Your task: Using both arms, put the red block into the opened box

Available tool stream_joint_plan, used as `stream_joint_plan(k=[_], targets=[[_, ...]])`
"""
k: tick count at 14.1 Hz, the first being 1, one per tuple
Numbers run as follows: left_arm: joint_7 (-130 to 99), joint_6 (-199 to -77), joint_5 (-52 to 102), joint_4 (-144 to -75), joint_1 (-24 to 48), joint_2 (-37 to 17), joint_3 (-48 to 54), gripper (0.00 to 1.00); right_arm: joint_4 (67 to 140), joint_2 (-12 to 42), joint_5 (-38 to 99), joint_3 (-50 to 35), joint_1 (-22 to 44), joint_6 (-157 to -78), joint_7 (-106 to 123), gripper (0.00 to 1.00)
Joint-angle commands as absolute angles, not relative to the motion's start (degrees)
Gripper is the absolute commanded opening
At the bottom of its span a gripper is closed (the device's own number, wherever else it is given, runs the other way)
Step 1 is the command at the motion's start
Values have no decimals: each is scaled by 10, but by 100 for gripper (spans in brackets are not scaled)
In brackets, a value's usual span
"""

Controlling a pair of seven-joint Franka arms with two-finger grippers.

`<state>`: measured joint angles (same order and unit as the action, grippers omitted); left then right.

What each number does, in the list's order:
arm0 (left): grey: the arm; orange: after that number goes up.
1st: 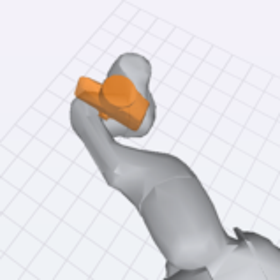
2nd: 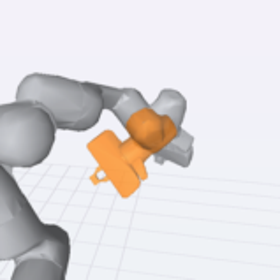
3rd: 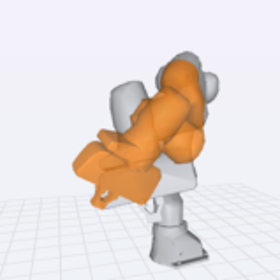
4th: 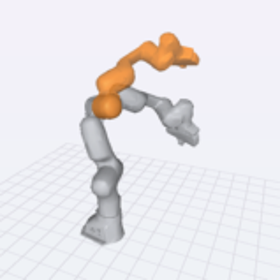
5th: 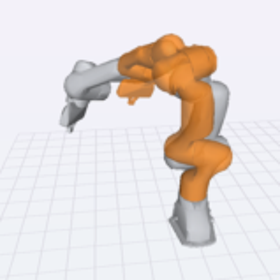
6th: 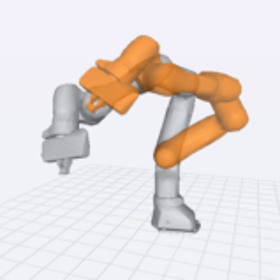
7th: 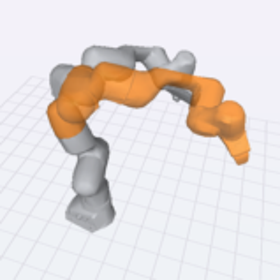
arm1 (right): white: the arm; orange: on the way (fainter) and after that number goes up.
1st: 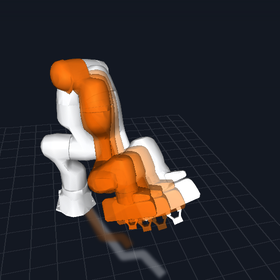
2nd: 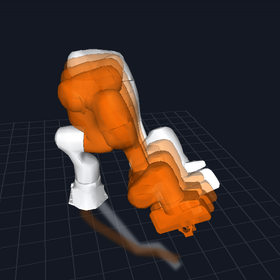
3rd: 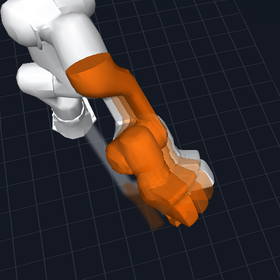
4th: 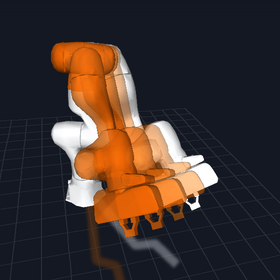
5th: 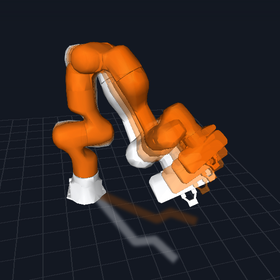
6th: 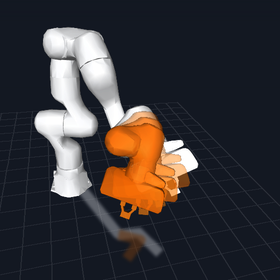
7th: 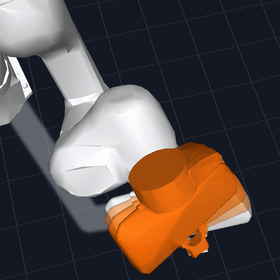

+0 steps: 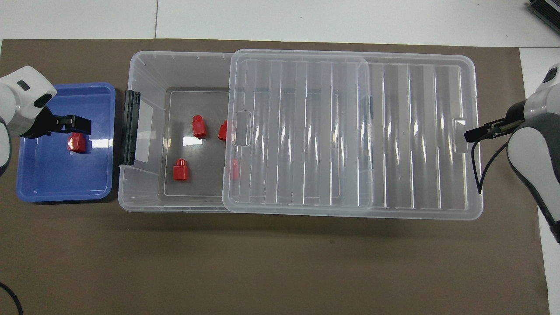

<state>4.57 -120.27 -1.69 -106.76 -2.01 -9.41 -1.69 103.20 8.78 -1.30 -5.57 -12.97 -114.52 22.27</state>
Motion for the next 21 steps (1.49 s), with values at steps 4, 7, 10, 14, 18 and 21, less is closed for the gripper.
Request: stream_joint_plan(k=[4, 7, 10, 14, 18, 21], targets=[[54, -1242, -12, -1104, -62, -105, -15, 100, 1032, 35, -16, -61, -115, -1086, 117, 99], [69, -1311, -12, -1116, -76, -114, -15, 100, 1034, 4, -17, -61, -84, -1049, 53, 99], [80, -1365, -12, -1115, -74, -162, -15, 100, 1029, -13, -17, -62, -50, -1021, -24, 100], [80, -1388, -12, -1119, -76, -195, -14, 100, 981, -12, -16, -62, -21, -998, -93, 100], [121, -1396, -13, -1120, -85, -203, -15, 100, 910, -2, -16, -62, -10, -941, -127, 100], [126, -1390, -13, -1121, -87, -204, -15, 100, 889, -3, -18, -62, -5, -909, -142, 100]])
